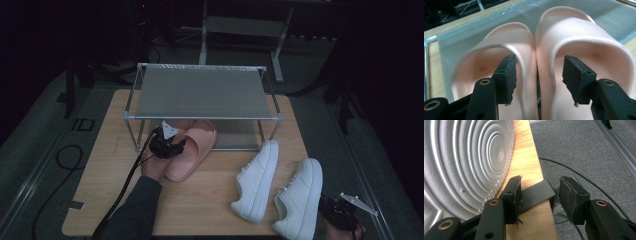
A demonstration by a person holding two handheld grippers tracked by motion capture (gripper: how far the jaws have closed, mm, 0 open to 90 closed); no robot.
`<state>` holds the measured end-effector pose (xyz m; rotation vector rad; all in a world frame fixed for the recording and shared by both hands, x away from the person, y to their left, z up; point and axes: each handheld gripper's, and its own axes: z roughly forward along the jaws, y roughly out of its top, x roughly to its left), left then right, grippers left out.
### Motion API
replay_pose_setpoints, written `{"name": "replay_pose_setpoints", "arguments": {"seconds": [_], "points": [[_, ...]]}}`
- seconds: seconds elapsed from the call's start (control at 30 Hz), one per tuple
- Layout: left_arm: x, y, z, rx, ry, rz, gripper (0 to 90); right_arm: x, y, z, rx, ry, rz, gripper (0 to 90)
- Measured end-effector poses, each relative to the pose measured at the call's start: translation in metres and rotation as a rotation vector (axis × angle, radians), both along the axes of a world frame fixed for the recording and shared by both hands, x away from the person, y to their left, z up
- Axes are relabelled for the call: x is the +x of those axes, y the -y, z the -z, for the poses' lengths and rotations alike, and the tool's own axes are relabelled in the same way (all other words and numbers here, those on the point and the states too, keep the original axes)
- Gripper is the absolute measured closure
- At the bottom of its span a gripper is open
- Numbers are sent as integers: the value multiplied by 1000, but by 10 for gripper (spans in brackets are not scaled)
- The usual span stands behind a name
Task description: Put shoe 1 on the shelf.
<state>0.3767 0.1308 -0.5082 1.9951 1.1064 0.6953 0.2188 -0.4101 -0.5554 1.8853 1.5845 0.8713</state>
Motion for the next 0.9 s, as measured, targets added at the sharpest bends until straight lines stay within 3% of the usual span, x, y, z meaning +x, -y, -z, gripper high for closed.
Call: {"name": "replay_pose_setpoints", "arguments": {"seconds": [0.2, 0.37, 0.5, 0.6, 0.8, 0.9], "points": [[-17, -6, -6, -3, 11, 37, 512, 0, 0, 0, 0, 1, 1, 516], [-30, -13, -9, -21, -18, 53, 597, 0, 0, 0, -1, 1, 2, 516], [-43, -21, -10, -48, -33, 71, 650, 0, 0, 0, -2, 1, 3, 516], [-51, -30, -7, -122, -64, 98, 672, 0, 0, 0, -1, 2, 4, 516], [-64, -36, 0, -80, -101, 97, 744, 0, 0, 0, -3, 1, 2, 516], [-68, -38, 2, -68, -106, 95, 829, 0, 0, 0, -3, 0, 2, 517]]}}
